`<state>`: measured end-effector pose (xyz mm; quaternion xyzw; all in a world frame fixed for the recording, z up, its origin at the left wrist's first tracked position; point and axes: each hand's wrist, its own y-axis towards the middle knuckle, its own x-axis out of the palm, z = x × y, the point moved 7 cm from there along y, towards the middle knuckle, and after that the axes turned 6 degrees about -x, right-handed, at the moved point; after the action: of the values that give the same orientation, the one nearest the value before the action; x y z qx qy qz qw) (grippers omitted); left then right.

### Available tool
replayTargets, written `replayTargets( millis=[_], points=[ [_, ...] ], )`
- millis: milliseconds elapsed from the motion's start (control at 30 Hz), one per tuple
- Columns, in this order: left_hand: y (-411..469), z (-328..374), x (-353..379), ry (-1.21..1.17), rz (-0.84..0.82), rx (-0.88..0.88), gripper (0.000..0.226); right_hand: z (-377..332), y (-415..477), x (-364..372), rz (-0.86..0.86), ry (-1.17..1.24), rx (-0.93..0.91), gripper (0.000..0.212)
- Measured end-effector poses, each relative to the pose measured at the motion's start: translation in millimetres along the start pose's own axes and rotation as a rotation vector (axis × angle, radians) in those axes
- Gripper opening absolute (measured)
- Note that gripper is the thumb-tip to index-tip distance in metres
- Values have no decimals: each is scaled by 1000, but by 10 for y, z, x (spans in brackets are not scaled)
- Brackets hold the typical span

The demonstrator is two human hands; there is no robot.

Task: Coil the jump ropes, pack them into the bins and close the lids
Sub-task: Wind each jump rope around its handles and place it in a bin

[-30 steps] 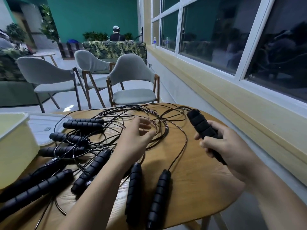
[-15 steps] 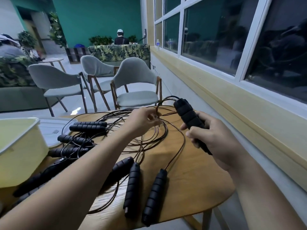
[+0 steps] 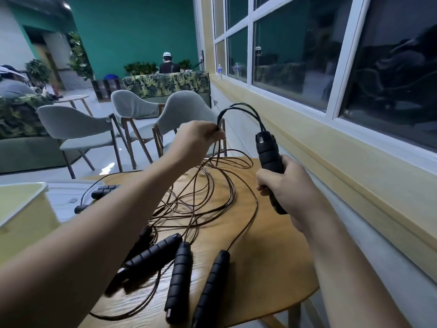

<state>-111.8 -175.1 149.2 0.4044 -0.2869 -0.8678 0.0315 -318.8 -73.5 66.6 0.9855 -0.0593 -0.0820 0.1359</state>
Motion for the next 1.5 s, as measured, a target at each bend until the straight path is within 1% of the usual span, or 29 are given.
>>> replayTargets(
  millis=[133, 233, 300, 400, 467, 533, 600, 667, 733, 800, 900, 1033, 1167, 1233, 1333, 1367, 1433, 1500],
  points=[
    [24, 216, -48, 17, -26, 92, 17, 94, 106, 15, 79, 76, 13, 30],
    [-44, 353, 50, 28, -95, 163, 14, 166, 160, 65, 116, 228, 8, 24],
    [-82, 389, 127, 13, -139, 176, 15, 187, 186, 108, 123, 303, -8, 21],
    [-136, 421, 231, -64, -177, 127, 14, 232, 203, 224, 72, 451, 22, 20],
    [-164, 395, 321, -170, -210, 62, 12, 228, 189, 324, 8, 523, 30, 29],
    [-204, 360, 380, -251, -243, -8, 10, 222, 176, 380, -29, 561, 22, 30],
    [-222, 336, 397, -306, -259, -12, 11, 243, 180, 379, -15, 569, 26, 25],
    [-267, 293, 413, -446, -309, -43, 16, 282, 191, 364, 15, 575, 41, 17],
    [-319, 175, 457, -564, -373, -95, 21, 316, 199, 365, 29, 593, 63, 15],
    [-397, 21, 546, -535, -431, -113, 31, 333, 199, 359, 34, 643, 78, 19],
    [-516, -145, 713, -369, -453, -60, 36, 322, 205, 348, 11, 697, 81, 20],
    [-535, -261, 930, -203, -355, 57, 20, 269, 183, 402, -35, 683, 67, 17],
    [-486, -444, 1048, -108, -268, 23, 6, 142, 135, 391, -39, 706, 28, 18],
    [-467, -575, 1072, -44, -250, -8, 6, 44, 114, 337, -52, 728, -7, 13],
    [-416, -767, 1045, -41, -239, -98, 12, -80, 76, 291, -83, 765, -40, 14],
    [-400, -785, 1029, -41, -237, -102, 13, -95, 70, 287, -81, 778, -41, 15],
    [-382, -754, 1017, -31, -234, -66, 15, -88, 78, 274, -43, 820, -37, 15],
    [-371, -687, 989, -45, -224, -36, 18, -47, 112, 236, 32, 815, -29, 17]
  ],
)
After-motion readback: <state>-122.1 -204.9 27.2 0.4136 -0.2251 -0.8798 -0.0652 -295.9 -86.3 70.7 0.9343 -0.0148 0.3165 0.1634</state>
